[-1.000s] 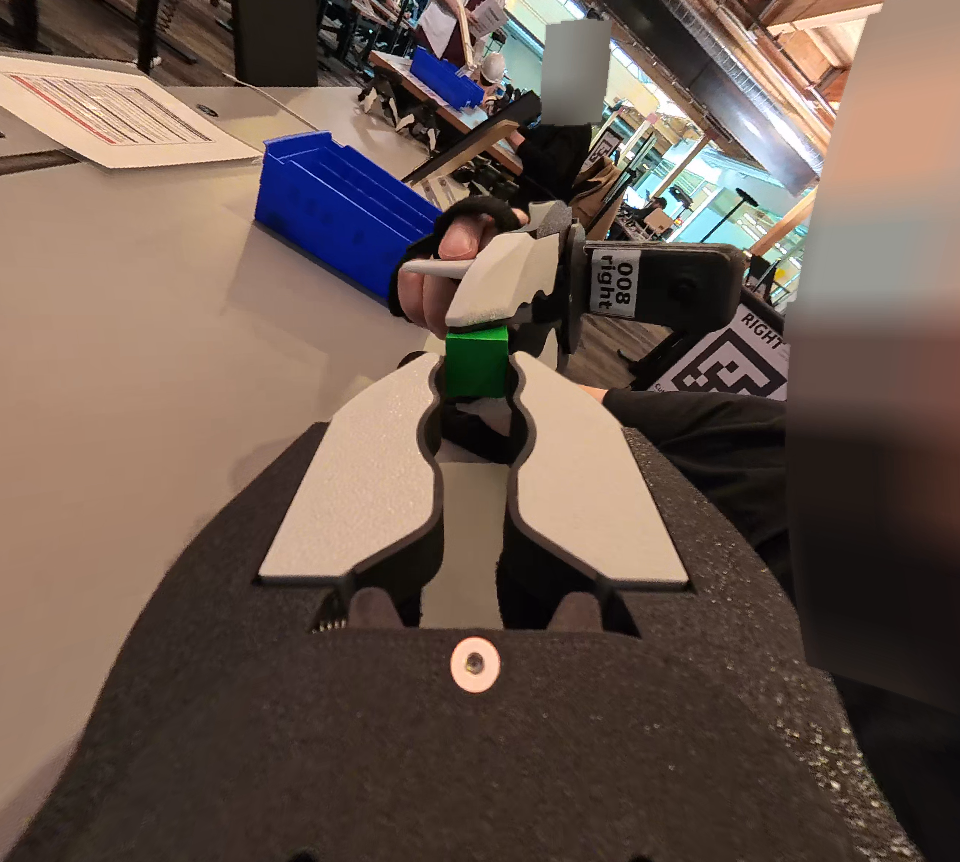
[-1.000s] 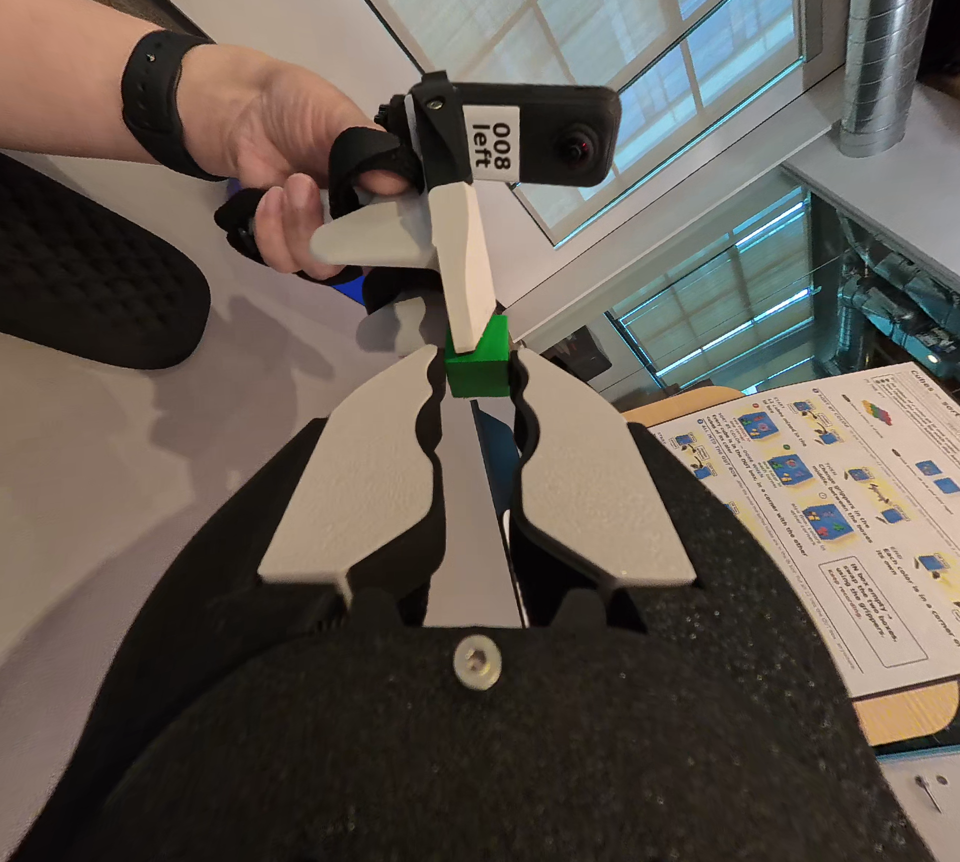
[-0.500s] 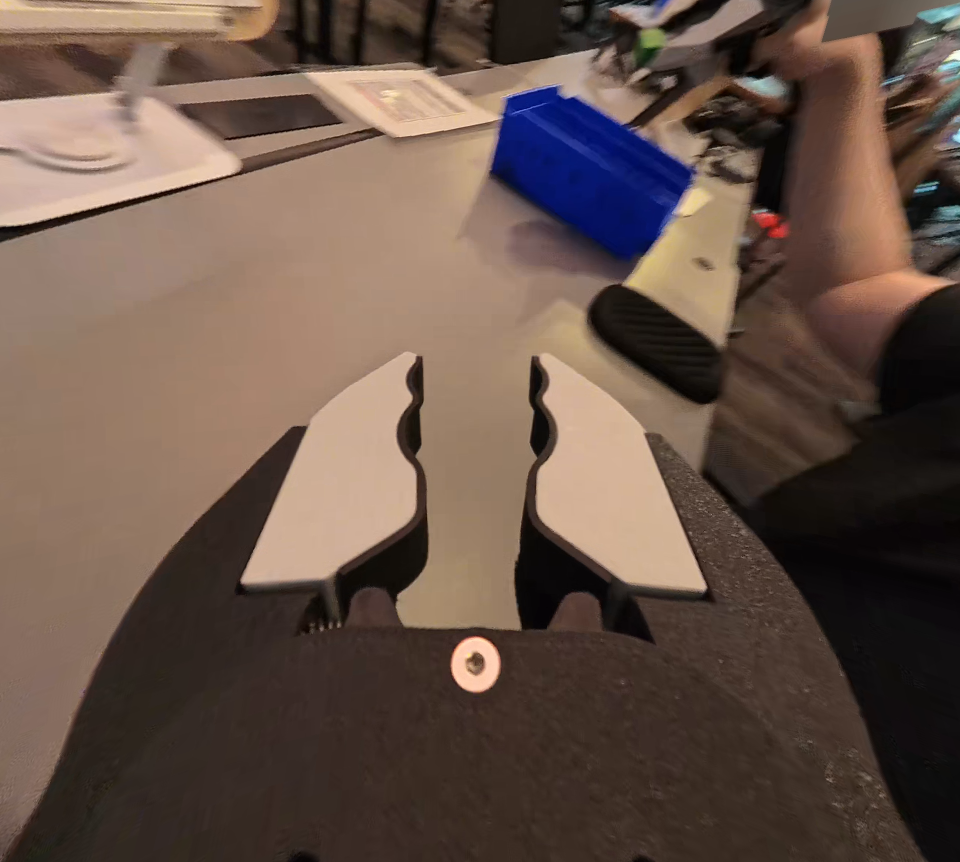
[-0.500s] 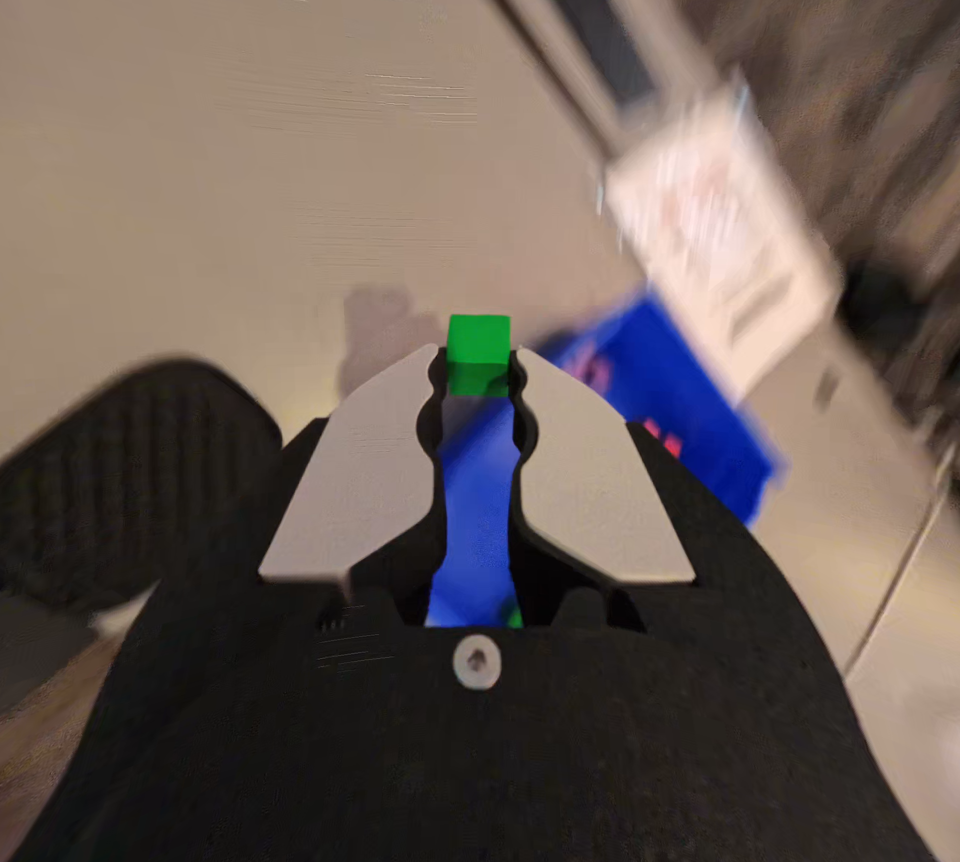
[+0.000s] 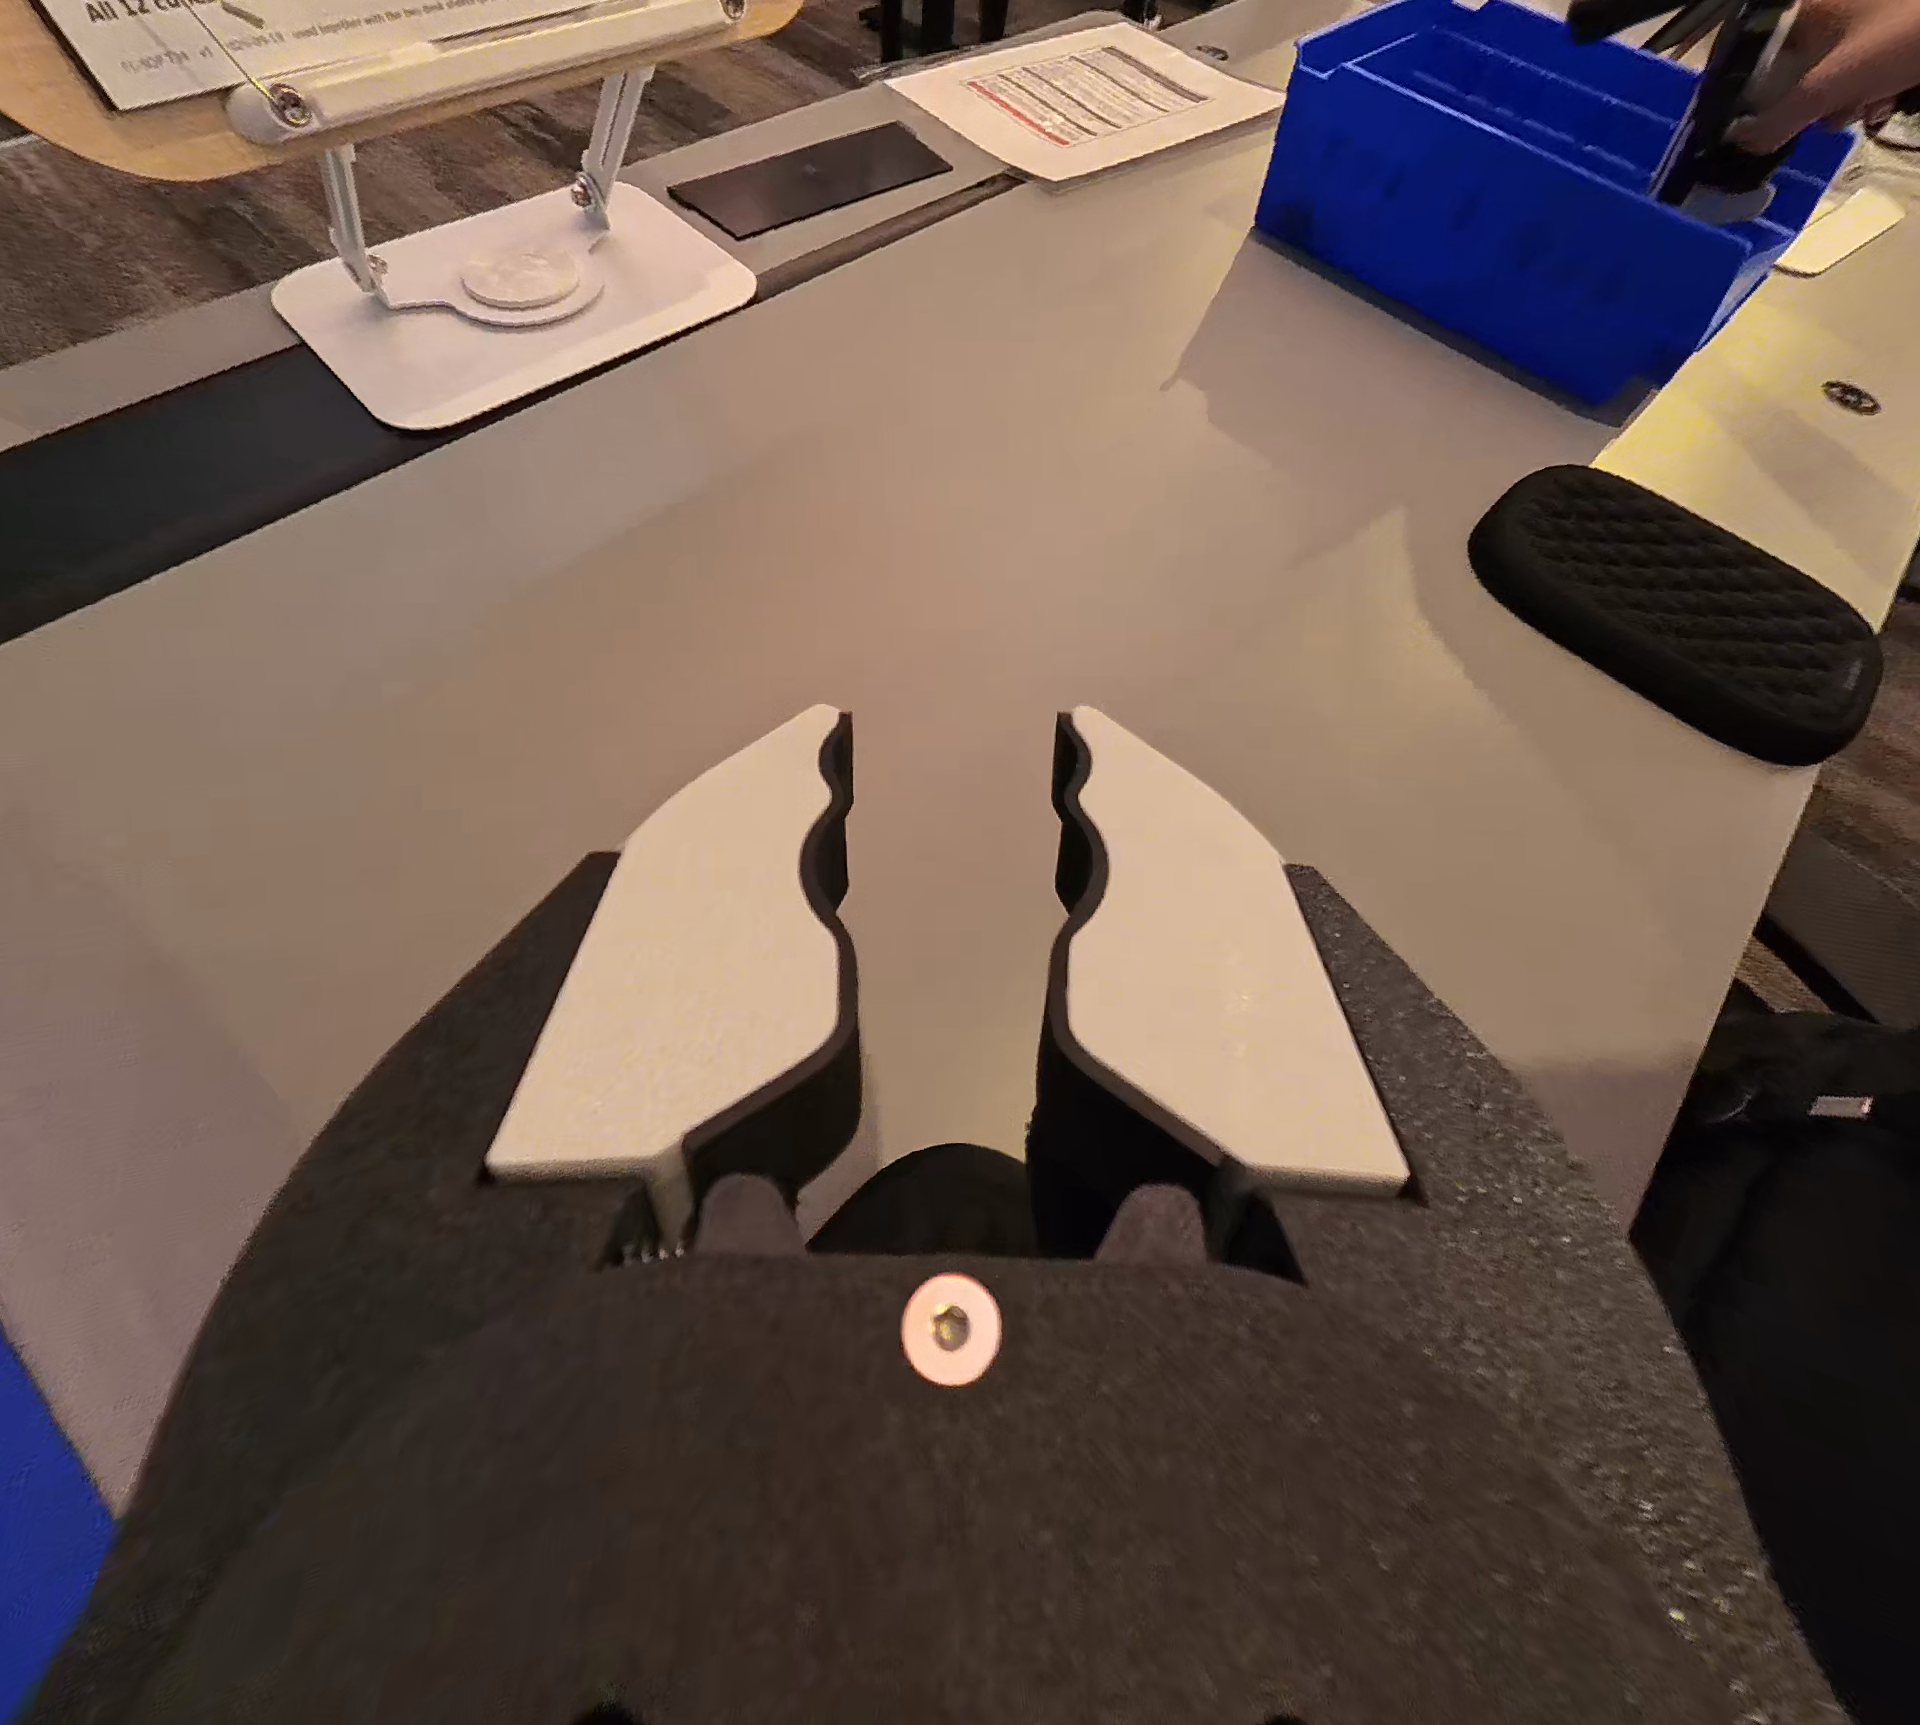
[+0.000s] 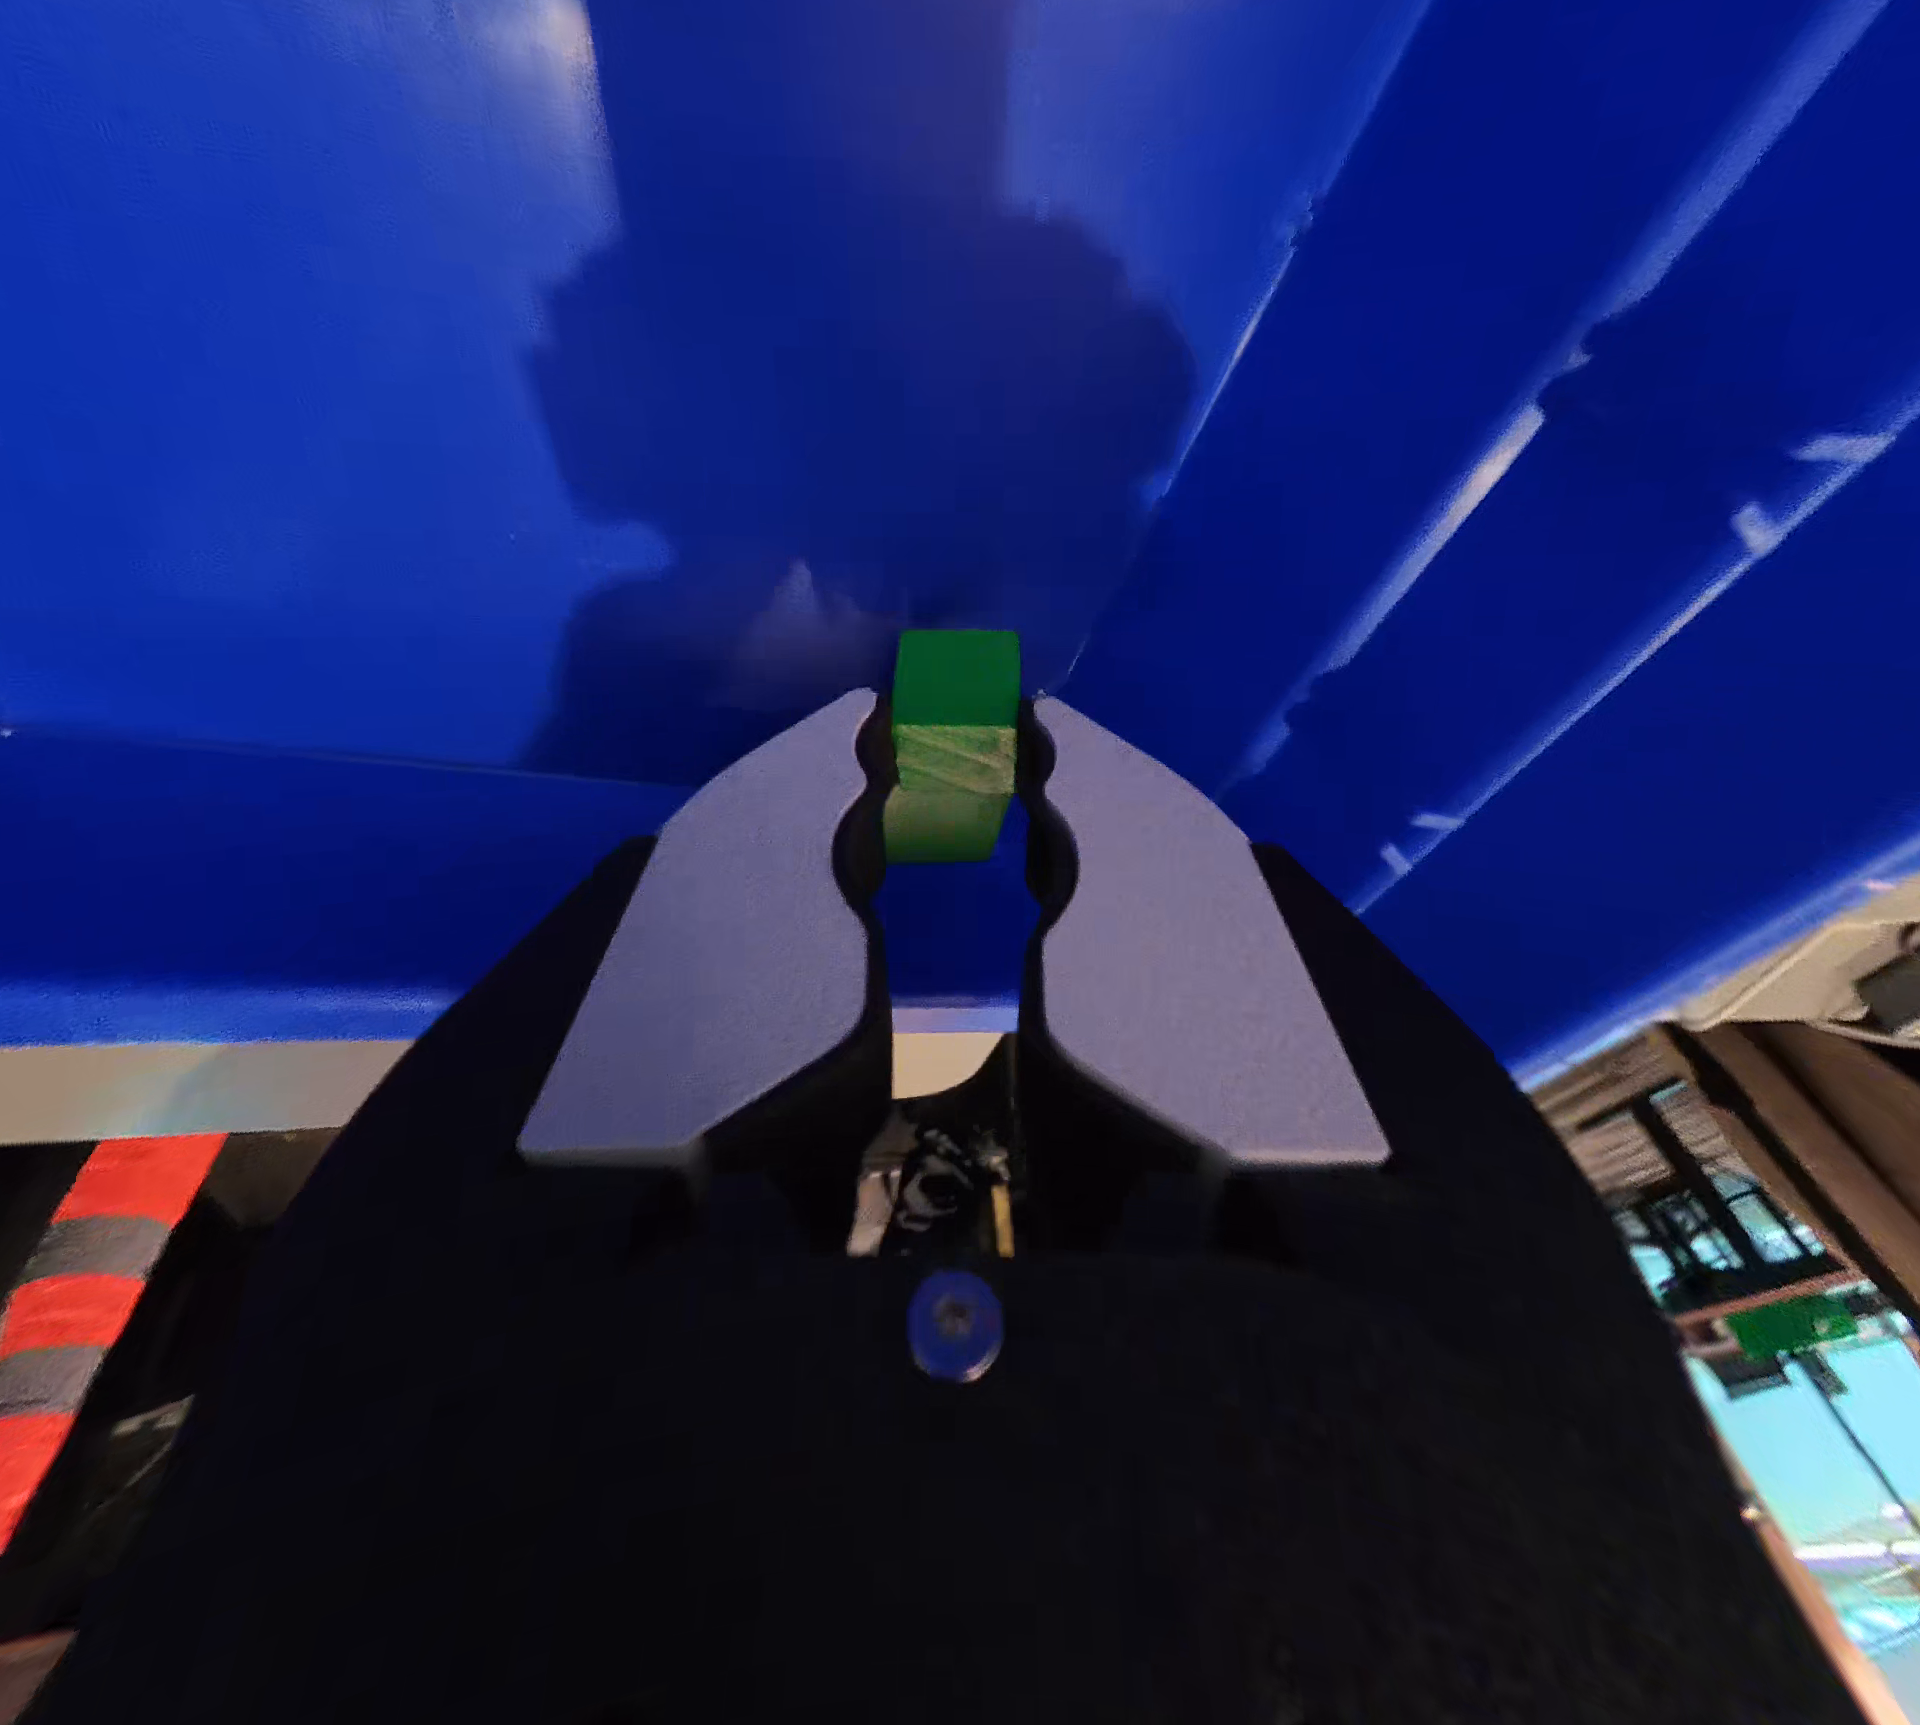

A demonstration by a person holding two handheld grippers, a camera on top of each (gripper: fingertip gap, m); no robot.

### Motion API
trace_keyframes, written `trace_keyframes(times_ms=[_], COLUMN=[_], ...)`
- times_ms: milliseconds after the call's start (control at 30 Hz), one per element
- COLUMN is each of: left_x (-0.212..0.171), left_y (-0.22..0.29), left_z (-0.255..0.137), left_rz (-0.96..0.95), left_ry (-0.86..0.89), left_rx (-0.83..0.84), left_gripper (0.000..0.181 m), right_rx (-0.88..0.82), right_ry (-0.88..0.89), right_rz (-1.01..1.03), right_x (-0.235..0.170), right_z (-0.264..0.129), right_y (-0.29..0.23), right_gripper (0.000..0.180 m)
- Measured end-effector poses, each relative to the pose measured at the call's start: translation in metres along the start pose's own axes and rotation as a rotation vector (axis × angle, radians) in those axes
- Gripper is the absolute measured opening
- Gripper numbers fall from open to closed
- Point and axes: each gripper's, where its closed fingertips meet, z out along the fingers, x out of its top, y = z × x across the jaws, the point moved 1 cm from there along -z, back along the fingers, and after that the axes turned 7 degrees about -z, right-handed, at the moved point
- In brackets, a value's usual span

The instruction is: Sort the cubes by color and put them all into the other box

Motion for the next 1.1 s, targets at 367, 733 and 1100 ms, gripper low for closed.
trace_keyframes(times_ms=[367,733,1100], left_x=[-0.008,-0.088,-0.153], left_y=[-0.028,-0.192,-0.238], left_z=[-0.054,-0.169,-0.144], left_rz=[0.03,-0.144,-0.136], left_ry=[0.023,-0.577,-0.886], left_rx=[0.19,0.642,0.43], left_gripper=[0.041,0.046,0.043], right_rx=[-0.178,-0.302,-0.251], right_ry=[0.308,0.885,0.985], right_rz=[-0.024,-0.362,-0.608], right_x=[0.029,0.099,0.14], right_z=[-0.082,-0.244,-0.261], right_y=[-0.009,-0.158,-0.256], right_gripper=[0.035,0.035,0.036])
